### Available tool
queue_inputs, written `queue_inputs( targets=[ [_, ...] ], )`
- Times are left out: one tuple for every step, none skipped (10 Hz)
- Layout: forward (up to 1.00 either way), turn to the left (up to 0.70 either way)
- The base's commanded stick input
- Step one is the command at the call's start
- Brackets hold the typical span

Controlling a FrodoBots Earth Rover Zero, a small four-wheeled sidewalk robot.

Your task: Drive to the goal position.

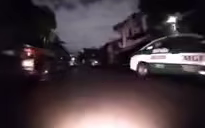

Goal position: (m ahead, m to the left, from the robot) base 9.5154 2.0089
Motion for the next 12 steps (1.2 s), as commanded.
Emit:
queue_inputs(
  targets=[
    [1.0, 0.0],
    [1.0, 0.0],
    [1.0, 0.0],
    [1.0, 0.0],
    [1.0, 0.0],
    [1.0, 0.0],
    [1.0, 0.0],
    [1.0, 0.0],
    [1.0, 0.0],
    [1.0, -0.04],
    [1.0, -0.27],
    [1.0, -0.27]
  ],
)
